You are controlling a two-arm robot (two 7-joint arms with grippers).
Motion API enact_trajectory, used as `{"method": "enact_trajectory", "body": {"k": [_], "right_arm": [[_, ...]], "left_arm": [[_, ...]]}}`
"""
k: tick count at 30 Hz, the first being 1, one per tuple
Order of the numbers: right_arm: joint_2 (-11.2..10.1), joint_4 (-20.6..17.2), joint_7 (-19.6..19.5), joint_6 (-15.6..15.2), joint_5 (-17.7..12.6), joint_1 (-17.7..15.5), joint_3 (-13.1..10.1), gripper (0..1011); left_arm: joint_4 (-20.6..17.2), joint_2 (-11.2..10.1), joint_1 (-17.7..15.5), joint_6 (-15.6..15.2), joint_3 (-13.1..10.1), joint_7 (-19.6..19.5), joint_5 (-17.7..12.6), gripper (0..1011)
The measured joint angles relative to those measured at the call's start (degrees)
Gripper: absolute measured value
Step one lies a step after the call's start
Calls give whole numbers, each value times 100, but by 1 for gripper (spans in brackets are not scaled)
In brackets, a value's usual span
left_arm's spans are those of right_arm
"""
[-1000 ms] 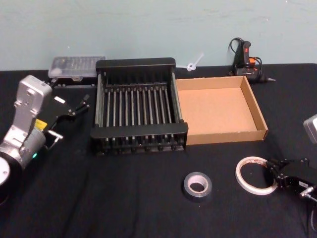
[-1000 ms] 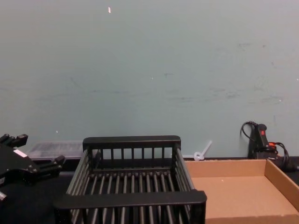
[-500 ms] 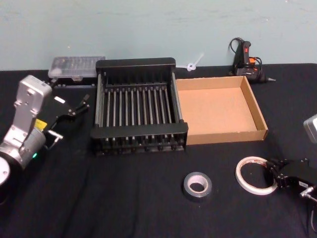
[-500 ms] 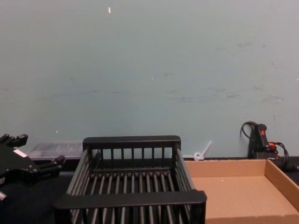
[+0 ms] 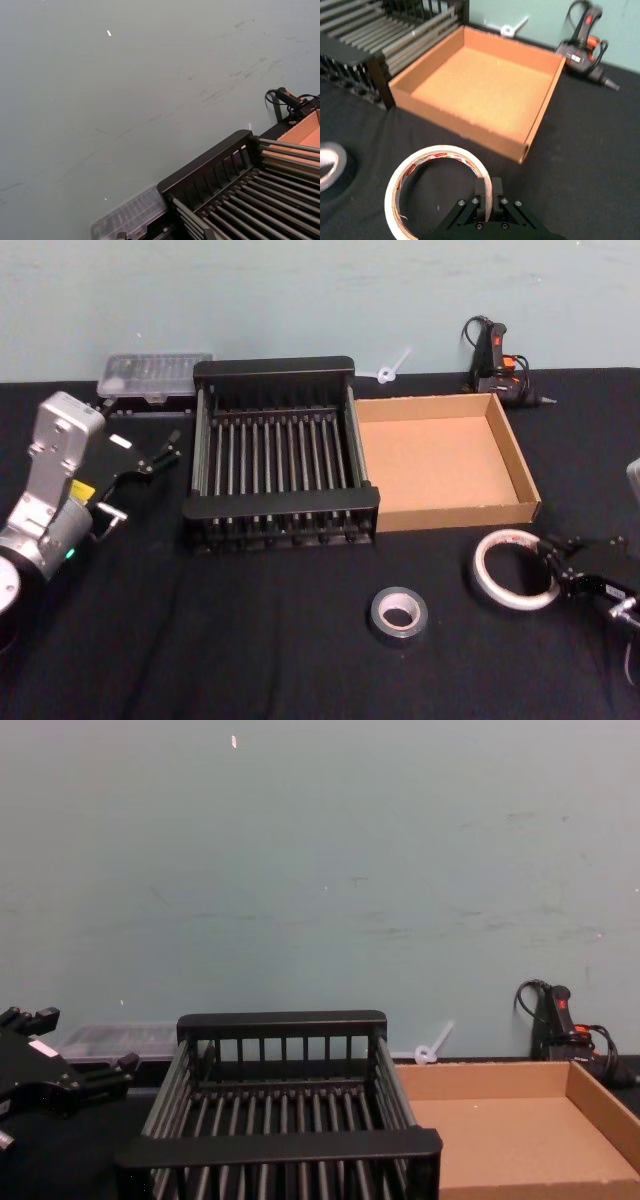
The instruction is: Pick up the white tape and place it into the black box , Pick up the silver tape and place it into the brown box.
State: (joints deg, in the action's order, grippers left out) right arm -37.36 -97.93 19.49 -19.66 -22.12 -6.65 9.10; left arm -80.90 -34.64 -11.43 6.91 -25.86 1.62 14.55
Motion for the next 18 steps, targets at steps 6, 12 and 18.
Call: {"method": "enact_trajectory", "body": {"k": [6,12,18], "right_arm": [[103,-28,-2,142,-2,169,-29,84],[263,90,-10,298,76,500,59,84],[480,354,-62,454,278,943,230,84]], "left_arm": [[0,0,0,0,0,0,0,1001],[0,0,0,0,0,0,0,1002],[0,0,0,0,0,0,0,1001]]}}
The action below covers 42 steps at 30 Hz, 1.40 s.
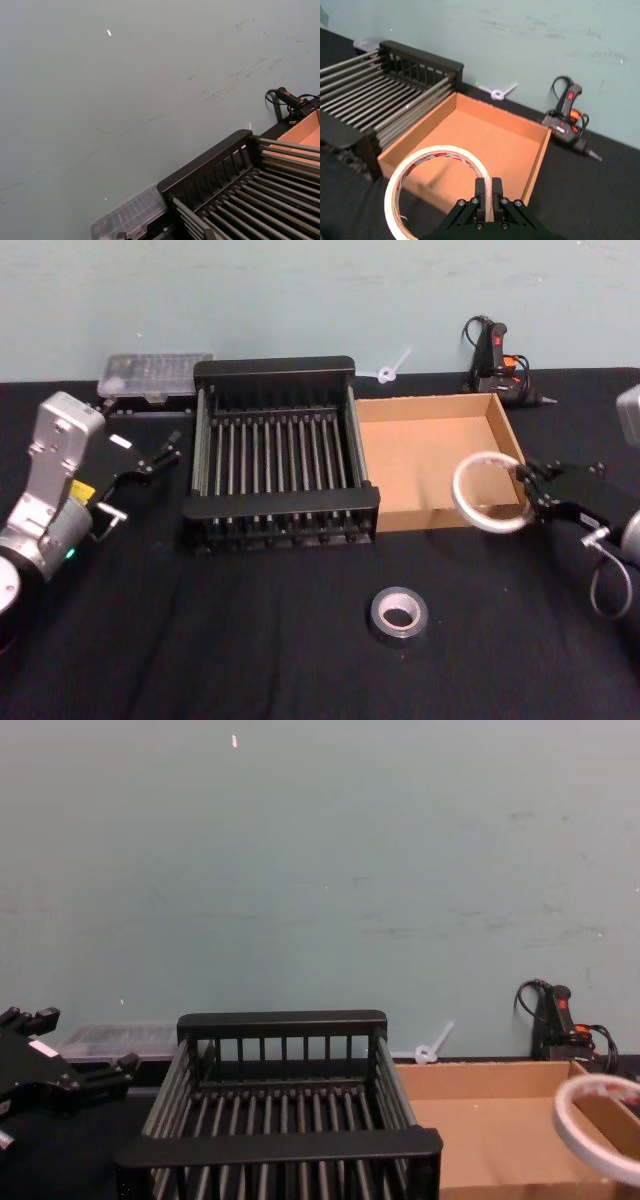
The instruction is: Pick up the white tape and place it into the black box , Pick up the silver tape and place it into the brown box.
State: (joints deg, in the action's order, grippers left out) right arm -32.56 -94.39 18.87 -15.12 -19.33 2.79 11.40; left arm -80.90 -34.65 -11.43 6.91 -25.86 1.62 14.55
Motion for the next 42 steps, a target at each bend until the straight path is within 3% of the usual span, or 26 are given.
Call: {"method": "enact_trajectory", "body": {"k": [17,30,42], "right_arm": [[563,787,201,271,495,1111,559,84],[1142,1537,409,473,761,1926,1062,84],[1586,2146,516,631,900,2391,1389,84]], "left_arm": [[0,0,0,0,0,0,0,1001],[0,0,0,0,0,0,0,1001],[0,0,0,0,0,0,0,1001]]}}
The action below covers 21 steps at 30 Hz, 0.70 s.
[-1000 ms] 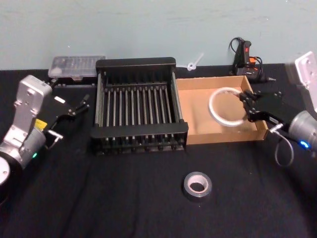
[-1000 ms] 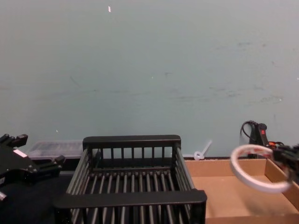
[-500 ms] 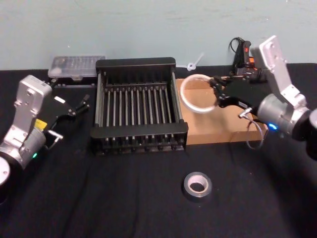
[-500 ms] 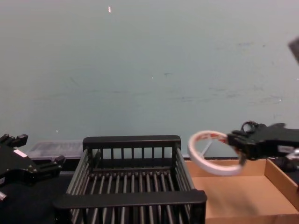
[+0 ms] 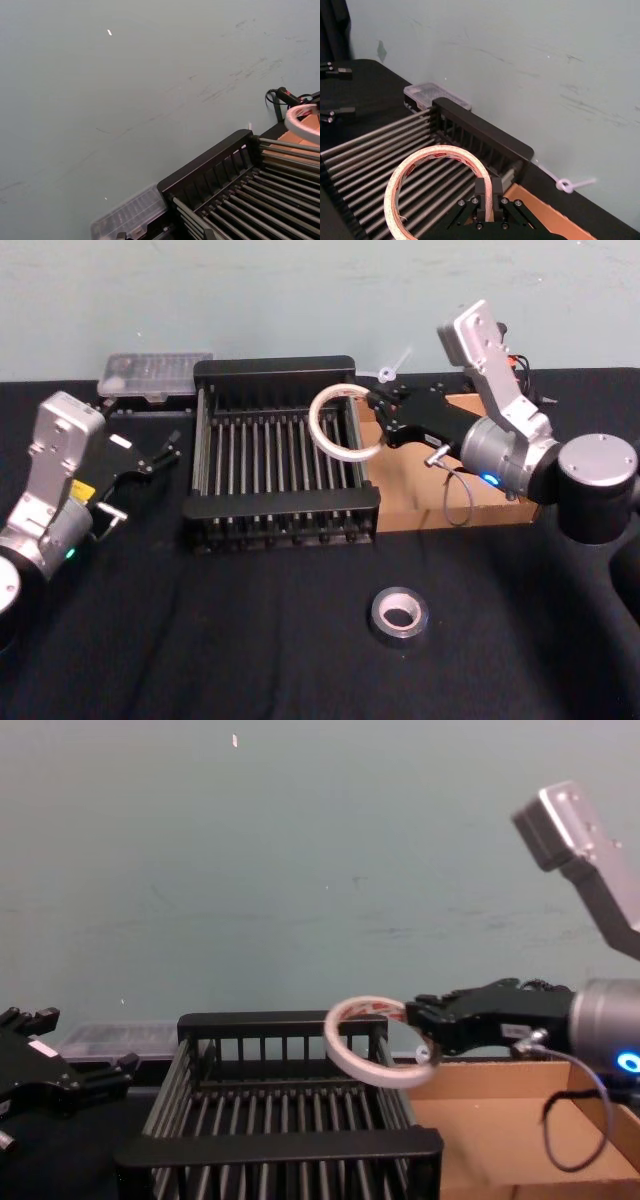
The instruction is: Pick up the white tape and place it into the black box , Pick up the silver tape and place it into the brown box.
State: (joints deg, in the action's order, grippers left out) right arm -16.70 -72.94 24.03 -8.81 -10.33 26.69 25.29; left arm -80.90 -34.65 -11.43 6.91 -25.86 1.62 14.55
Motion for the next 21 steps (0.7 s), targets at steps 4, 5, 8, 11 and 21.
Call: {"method": "enact_trajectory", "body": {"k": [4,5,8,11,21], "right_arm": [[158,233,7,62,18,137,65,84],[186,265,9,70,18,156,75,84],[263,368,10,88,24,212,104,84],[324,438,11,98,31,255,127,84],[315,425,11,97,32,250,121,84]], "left_arm": [[0,0,0,0,0,0,0,1001],[0,0,0,0,0,0,0,1001],[0,0,0,0,0,0,0,1001],[0,0,0,0,0,0,0,1001],[0,0,0,0,0,0,0,1001]]}}
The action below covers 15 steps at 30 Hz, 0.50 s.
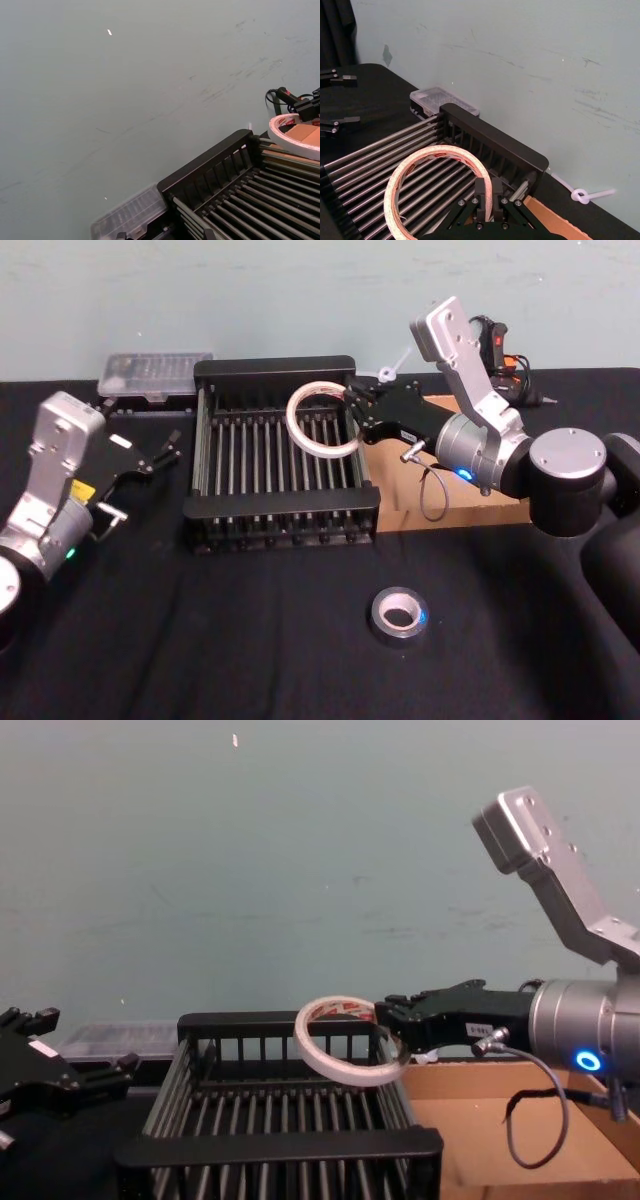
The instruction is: Pick up the white tape and place it into the black box , Pick up the silver tape and place it into the brown box.
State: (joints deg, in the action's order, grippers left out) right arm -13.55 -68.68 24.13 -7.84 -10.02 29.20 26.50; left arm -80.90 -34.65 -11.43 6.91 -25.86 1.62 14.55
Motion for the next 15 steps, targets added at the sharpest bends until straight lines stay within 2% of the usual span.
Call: {"method": "enact_trajectory", "body": {"k": [15], "right_arm": [[-11,-18,-5,-7,-1,-12,-9,91]], "left_arm": [[0,0,0,0,0,0,0,1001]]}}
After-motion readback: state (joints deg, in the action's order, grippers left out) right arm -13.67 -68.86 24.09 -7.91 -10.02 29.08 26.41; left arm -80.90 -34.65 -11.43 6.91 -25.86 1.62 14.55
